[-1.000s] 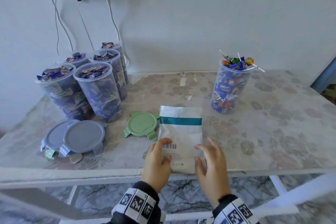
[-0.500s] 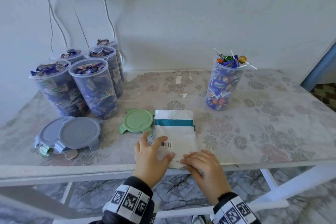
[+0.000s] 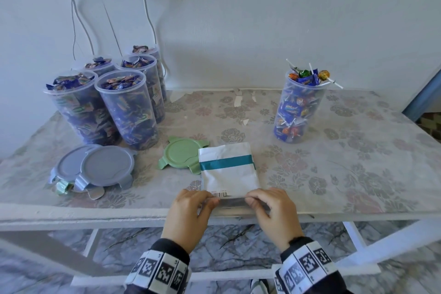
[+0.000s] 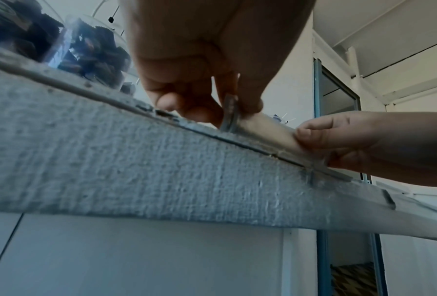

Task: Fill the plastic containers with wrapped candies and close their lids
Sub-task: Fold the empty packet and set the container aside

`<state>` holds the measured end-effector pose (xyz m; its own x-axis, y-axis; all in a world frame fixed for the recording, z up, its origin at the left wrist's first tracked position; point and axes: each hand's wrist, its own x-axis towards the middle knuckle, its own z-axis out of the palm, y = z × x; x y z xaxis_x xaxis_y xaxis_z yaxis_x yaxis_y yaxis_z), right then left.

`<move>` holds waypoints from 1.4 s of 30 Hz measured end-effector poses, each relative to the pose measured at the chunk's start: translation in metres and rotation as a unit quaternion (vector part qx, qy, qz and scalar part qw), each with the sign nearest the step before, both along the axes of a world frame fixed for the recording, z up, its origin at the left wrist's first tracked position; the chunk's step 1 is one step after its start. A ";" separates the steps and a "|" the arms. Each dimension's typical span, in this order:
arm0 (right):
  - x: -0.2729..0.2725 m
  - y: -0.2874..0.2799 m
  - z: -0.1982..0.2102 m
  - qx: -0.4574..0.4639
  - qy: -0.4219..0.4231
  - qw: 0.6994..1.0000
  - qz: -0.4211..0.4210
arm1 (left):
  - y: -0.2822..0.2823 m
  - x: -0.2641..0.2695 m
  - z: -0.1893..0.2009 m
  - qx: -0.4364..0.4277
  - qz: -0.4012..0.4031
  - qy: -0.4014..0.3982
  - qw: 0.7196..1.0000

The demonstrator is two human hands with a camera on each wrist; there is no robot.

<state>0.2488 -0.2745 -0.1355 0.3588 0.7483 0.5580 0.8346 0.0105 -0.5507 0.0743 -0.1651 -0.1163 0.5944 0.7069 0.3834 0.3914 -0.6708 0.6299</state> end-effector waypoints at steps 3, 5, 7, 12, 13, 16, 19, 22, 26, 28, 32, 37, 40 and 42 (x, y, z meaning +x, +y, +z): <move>-0.002 0.004 -0.002 0.001 0.016 1.000 -0.012 | -0.001 0.007 0.004 -0.046 0.044 0.025 0.998; -0.003 0.007 -0.004 -0.001 0.037 0.999 -0.015 | 0.000 0.010 0.004 -0.055 0.070 0.035 0.995; -0.002 0.010 -0.006 -0.002 0.064 0.998 -0.008 | -0.001 0.011 0.002 -0.019 0.092 0.032 0.995; 0.002 0.011 -0.012 0.007 0.033 0.999 -0.012 | 0.000 0.013 -0.007 0.059 0.002 -0.013 0.998; 0.003 0.009 -0.012 0.003 0.024 1.000 -0.010 | 0.001 0.013 -0.009 0.061 -0.015 -0.014 0.998; 0.007 0.001 -0.011 -0.033 0.014 0.999 0.023 | 0.003 0.005 -0.011 0.046 -0.040 -0.007 0.998; 0.011 0.001 -0.013 -0.028 0.001 0.999 0.031 | 0.005 0.002 -0.016 0.083 -0.050 -0.010 0.995; 0.012 0.005 -0.011 -0.006 -0.017 0.999 0.029 | 0.004 0.006 -0.017 0.099 -0.030 -0.019 0.994; 0.013 0.007 -0.005 -0.017 0.009 0.999 0.041 | -0.001 0.011 -0.013 0.084 0.004 -0.022 0.996; 0.015 0.009 -0.003 -0.029 0.043 0.997 0.049 | -0.002 0.012 -0.009 0.079 0.025 -0.020 0.996; 0.015 0.011 0.002 -0.032 0.106 0.993 0.051 | -0.003 0.014 -0.006 0.085 0.059 -0.015 0.994; 0.017 0.018 0.001 -0.034 0.097 0.995 -0.004 | 0.004 0.019 -0.011 0.108 0.004 -0.021 0.994; 0.018 0.021 0.001 -0.029 0.056 0.998 -0.030 | 0.008 0.011 -0.013 0.105 -0.049 0.012 0.993; 0.019 0.022 0.004 -0.019 -0.001 0.999 -0.039 | 0.009 0.008 -0.016 0.103 -0.054 0.013 0.993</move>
<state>0.2683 -0.2526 -0.1316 0.4158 0.7387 0.5304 0.8332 -0.0757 -0.5478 0.0824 -0.1565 -0.1320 0.6742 0.5465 0.4967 0.3252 -0.8236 0.4647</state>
